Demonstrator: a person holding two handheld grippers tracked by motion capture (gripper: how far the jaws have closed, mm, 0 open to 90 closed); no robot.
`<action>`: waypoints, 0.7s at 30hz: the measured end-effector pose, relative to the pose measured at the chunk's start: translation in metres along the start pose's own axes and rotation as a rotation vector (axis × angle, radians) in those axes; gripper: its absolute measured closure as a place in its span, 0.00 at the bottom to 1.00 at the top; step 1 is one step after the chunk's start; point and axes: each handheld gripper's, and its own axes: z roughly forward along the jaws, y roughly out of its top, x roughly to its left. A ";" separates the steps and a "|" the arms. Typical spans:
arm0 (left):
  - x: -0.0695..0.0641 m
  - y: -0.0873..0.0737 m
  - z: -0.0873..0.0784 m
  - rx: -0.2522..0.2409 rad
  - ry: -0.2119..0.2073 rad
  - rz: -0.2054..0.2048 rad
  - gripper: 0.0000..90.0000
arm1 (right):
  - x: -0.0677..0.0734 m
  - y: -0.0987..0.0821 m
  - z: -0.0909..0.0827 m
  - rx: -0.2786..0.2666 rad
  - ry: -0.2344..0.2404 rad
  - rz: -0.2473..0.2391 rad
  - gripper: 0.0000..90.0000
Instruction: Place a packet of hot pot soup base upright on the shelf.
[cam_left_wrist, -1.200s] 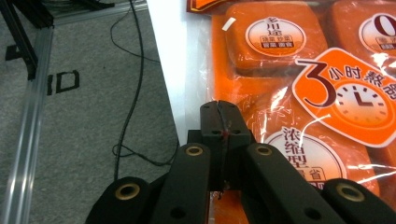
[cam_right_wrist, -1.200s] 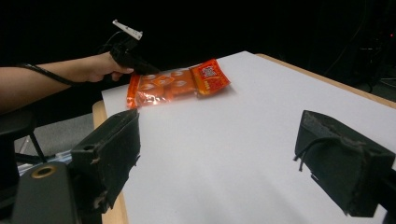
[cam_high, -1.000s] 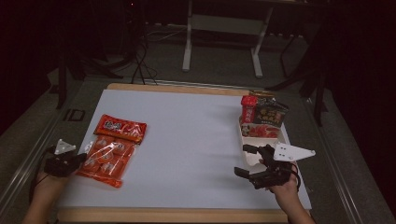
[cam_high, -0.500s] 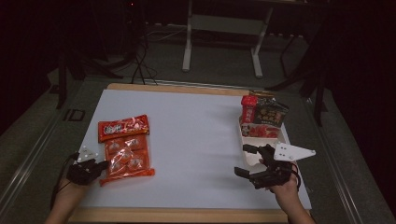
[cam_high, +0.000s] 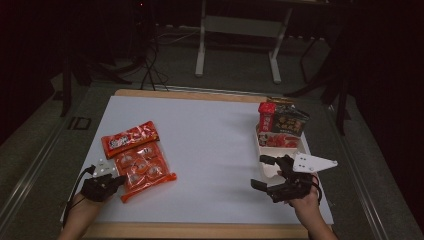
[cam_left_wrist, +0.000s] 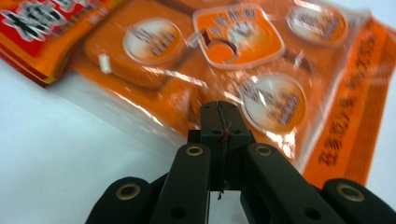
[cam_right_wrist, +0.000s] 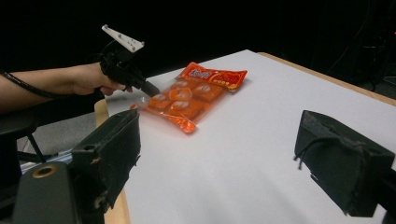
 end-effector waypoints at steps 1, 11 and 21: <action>0.002 0.002 -0.001 -0.015 0.012 -0.006 1.00 | 0.000 0.000 0.000 0.001 -0.003 -0.002 0.16; 0.034 0.026 -0.001 -0.078 0.129 -0.091 1.00 | 0.000 0.000 -0.001 0.000 0.001 0.000 0.16; 0.050 0.025 0.021 -0.014 0.191 -0.125 1.00 | 0.001 0.000 0.002 0.006 0.013 0.003 0.16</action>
